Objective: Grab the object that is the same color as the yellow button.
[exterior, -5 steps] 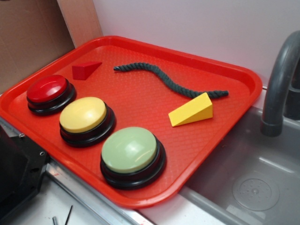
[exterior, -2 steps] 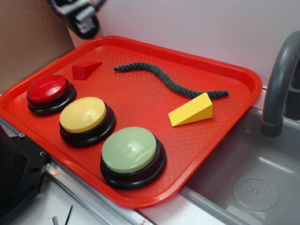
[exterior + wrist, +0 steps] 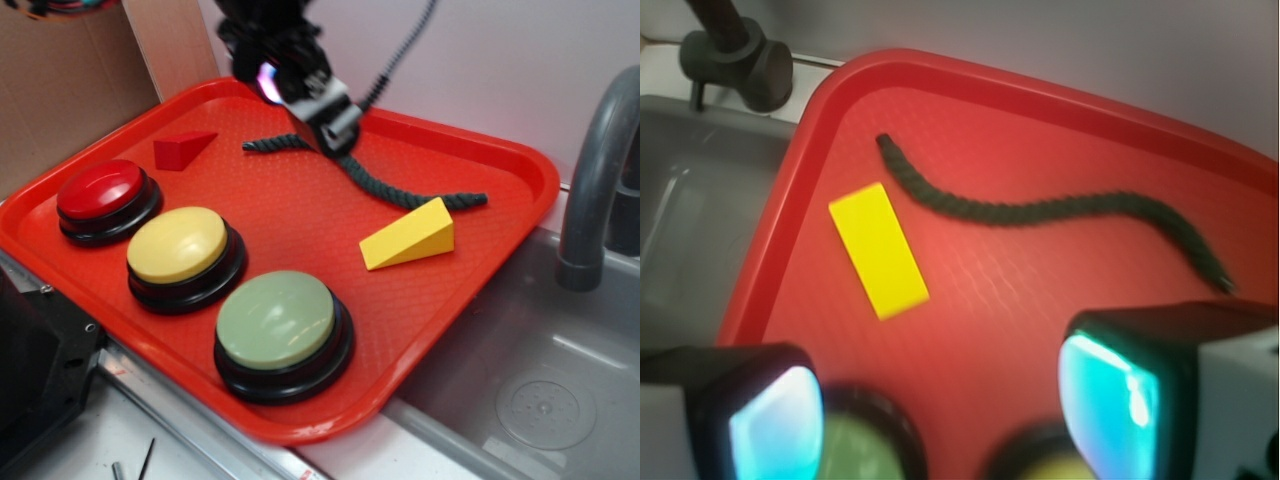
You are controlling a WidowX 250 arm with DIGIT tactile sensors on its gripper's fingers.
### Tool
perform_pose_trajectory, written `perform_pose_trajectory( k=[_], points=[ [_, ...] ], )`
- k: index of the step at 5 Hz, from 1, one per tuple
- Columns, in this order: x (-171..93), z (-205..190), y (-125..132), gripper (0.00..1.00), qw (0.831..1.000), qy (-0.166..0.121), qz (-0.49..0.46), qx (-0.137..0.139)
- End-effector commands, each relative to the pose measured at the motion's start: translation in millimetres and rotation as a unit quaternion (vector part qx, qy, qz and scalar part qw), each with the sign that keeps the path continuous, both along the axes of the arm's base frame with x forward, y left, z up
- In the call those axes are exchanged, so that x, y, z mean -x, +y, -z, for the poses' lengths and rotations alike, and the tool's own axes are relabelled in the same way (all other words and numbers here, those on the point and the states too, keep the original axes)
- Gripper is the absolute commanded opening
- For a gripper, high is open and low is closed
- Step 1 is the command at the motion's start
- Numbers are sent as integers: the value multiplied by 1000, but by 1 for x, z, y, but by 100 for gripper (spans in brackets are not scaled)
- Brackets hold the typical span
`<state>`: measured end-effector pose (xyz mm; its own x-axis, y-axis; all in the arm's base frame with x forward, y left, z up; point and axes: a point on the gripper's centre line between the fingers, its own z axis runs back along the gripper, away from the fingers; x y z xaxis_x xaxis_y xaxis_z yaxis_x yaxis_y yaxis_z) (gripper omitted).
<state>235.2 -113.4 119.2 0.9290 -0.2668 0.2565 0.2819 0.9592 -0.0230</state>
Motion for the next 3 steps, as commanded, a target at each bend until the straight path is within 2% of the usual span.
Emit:
perform_pose_trajectory(
  k=[1, 2, 3],
  points=[
    [-39, 36, -32, 100, 999, 4, 51, 17],
    [-50, 60, -41, 100, 995, 30, 86, 29],
    [-58, 79, -48, 100, 993, 55, 104, 6]
  ],
)
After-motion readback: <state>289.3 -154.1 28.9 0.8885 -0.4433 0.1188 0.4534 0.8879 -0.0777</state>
